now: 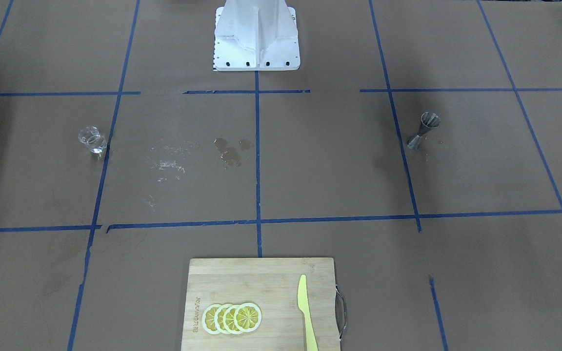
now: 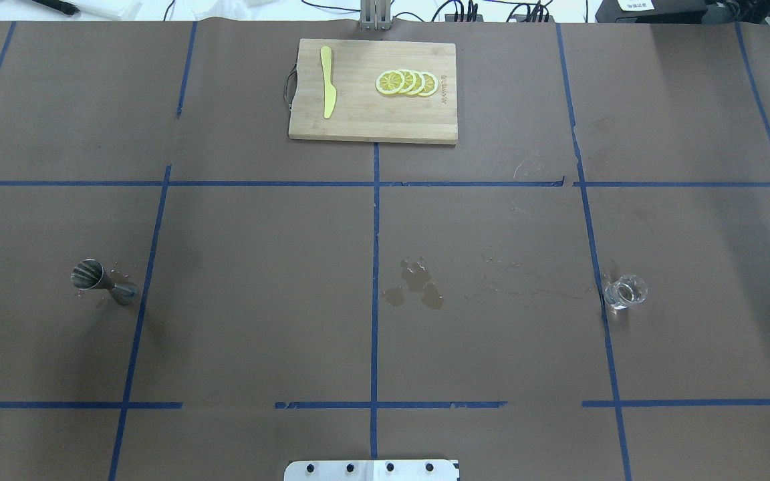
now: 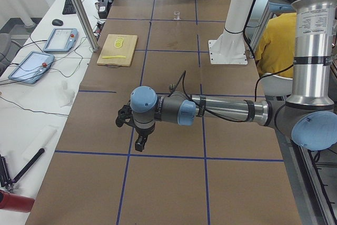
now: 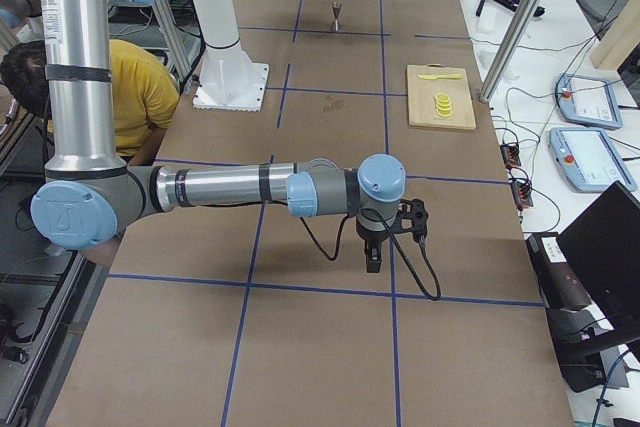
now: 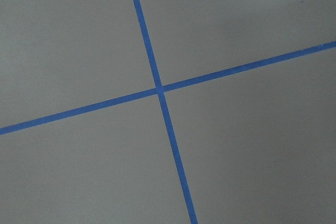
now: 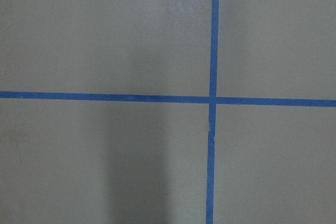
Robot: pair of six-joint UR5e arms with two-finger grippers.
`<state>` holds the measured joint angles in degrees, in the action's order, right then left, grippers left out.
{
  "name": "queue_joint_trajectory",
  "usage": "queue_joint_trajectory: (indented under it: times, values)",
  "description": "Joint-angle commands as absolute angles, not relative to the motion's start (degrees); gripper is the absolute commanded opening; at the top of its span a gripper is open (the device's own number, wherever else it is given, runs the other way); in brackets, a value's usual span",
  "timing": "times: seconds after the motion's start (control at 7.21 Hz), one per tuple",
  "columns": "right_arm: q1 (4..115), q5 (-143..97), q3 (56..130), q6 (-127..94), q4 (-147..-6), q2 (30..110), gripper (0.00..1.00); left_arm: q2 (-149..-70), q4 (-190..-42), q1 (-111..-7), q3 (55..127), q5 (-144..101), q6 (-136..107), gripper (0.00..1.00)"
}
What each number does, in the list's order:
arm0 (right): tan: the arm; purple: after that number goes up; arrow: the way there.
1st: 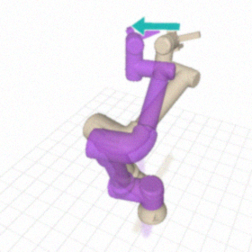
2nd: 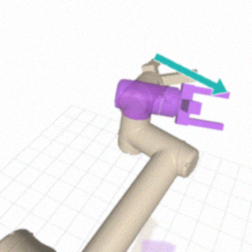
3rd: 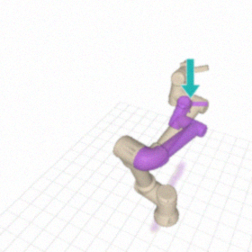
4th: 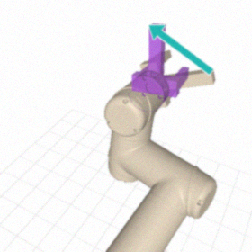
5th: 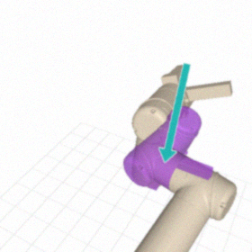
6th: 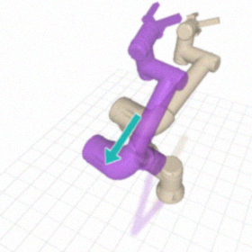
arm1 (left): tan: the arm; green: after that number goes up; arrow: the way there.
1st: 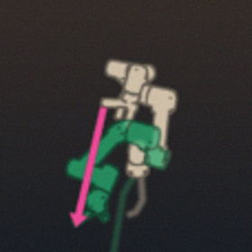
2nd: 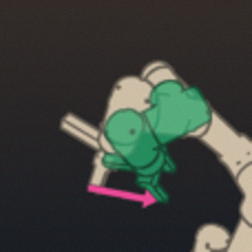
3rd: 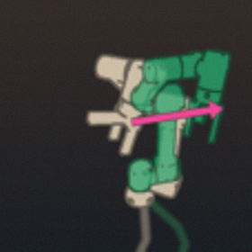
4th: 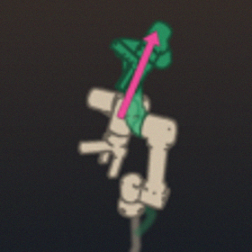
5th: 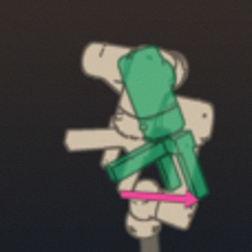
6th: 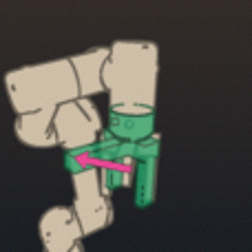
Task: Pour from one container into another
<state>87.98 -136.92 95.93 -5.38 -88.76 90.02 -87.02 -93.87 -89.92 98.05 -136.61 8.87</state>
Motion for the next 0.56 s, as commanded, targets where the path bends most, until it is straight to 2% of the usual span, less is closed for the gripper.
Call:
queue_joint_trajectory:
  times: [0.0, 0.42]
  values:
    - [87.98, -137.11, 95.98, -5.36, -88.51, 90.17, 1.00, -86.49, -95.69, -89.91, 99.13, -136.41, 9.66, 1.00]
    - [87.19, -136.24, 95.98, -5.36, -88.86, 89.39, 1.00, -86.13, -95.98, -90.00, 99.40, -136.41, 9.76, 1.00]
